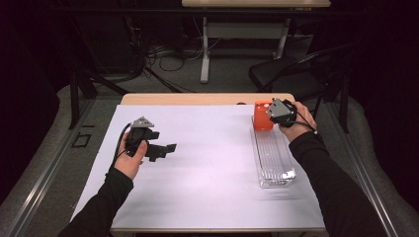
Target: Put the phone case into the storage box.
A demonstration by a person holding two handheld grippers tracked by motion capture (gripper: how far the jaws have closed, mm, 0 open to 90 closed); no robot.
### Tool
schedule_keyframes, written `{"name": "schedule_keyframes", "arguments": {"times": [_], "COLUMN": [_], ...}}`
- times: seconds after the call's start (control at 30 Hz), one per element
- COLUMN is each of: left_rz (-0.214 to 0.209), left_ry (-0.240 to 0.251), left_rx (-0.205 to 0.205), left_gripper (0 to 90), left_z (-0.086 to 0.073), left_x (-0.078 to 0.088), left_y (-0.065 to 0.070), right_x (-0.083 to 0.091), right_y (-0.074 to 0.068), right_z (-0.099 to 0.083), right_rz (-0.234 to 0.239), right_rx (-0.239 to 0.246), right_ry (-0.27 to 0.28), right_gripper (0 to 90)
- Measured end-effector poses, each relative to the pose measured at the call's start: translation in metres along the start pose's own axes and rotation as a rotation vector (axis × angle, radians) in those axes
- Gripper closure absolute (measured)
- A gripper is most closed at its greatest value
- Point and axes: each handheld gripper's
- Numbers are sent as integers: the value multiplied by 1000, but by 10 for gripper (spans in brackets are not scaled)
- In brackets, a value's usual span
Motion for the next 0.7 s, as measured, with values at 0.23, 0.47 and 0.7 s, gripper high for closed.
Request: {"name": "schedule_keyframes", "arguments": {"times": [0.23,0.47,0.7], "left_rz": [-1,0,1], "left_ry": [-3,-7,-9], "left_rx": [4,4,8], "left_gripper": [144,144,143], "left_z": [-2,-3,-4], "left_x": [-1,-3,-3], "left_y": [-1,-1,-1], "right_x": [-2,-3,-6], "right_y": [-1,0,3], "right_z": [-2,-3,-8], "right_rz": [-1,-4,-3], "right_rx": [3,22,43], "right_ry": [-2,7,2], "right_gripper": [816,814,807]}}
Point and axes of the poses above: each handheld gripper's, and its own axes: x roughly backward along the jaws, z roughly out of its top, y roughly to its right, and after that the axes turned 1 degree about -x, right-handed
